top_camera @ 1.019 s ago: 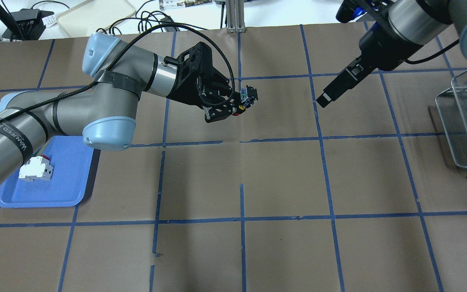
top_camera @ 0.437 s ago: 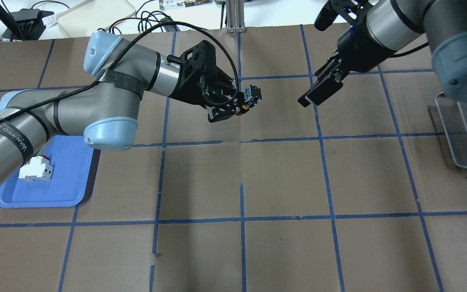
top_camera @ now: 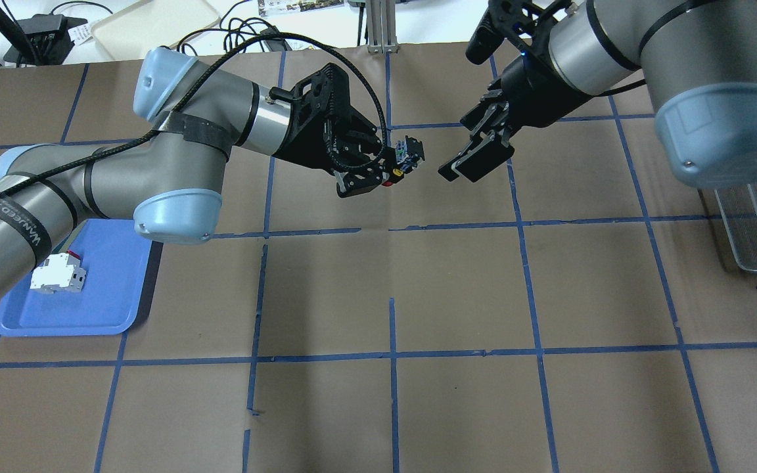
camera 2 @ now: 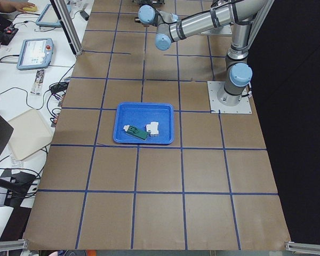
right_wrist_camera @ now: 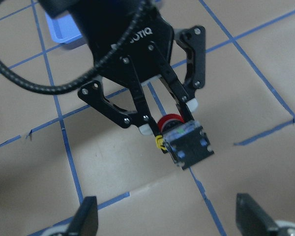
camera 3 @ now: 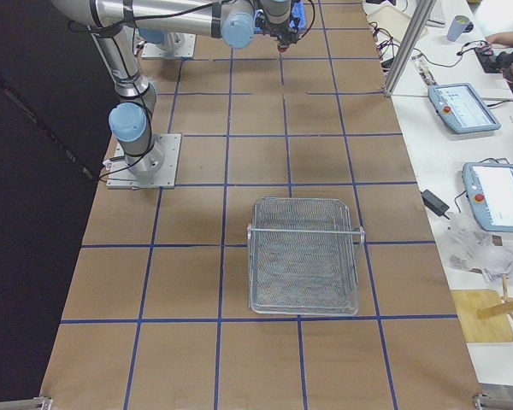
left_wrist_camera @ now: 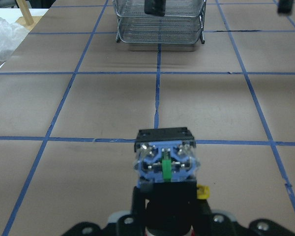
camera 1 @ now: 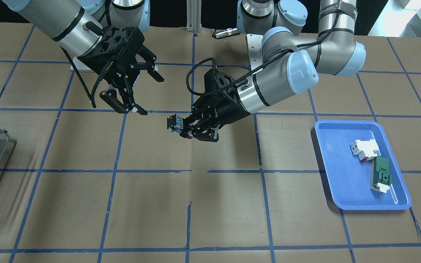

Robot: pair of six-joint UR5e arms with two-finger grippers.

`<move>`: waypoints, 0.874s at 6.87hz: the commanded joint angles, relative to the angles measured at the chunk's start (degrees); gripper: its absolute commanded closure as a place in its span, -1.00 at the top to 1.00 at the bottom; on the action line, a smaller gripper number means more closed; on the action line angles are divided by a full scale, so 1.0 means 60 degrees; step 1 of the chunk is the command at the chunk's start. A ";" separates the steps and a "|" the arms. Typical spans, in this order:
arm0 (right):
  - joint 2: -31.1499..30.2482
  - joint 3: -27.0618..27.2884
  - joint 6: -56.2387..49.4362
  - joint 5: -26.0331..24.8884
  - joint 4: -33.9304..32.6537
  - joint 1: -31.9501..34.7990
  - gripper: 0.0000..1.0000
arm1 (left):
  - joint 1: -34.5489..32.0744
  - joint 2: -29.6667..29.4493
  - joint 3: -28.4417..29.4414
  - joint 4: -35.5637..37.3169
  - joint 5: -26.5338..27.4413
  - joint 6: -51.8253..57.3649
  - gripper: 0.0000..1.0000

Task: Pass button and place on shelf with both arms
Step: 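Move the right gripper toward the button held by the left gripper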

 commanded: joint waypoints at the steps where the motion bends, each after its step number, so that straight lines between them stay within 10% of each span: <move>1: 0.0314 0.0087 -0.1064 0.0167 -0.0877 0.0189 1.00 | 0.0001 0.0044 -0.0006 -0.0008 0.0008 0.0001 -0.99; 6: 0.0799 -0.0030 -0.2448 -0.0493 -0.0969 0.0524 1.00 | 0.0015 0.0088 -0.0021 -0.0038 0.0008 0.0001 -0.99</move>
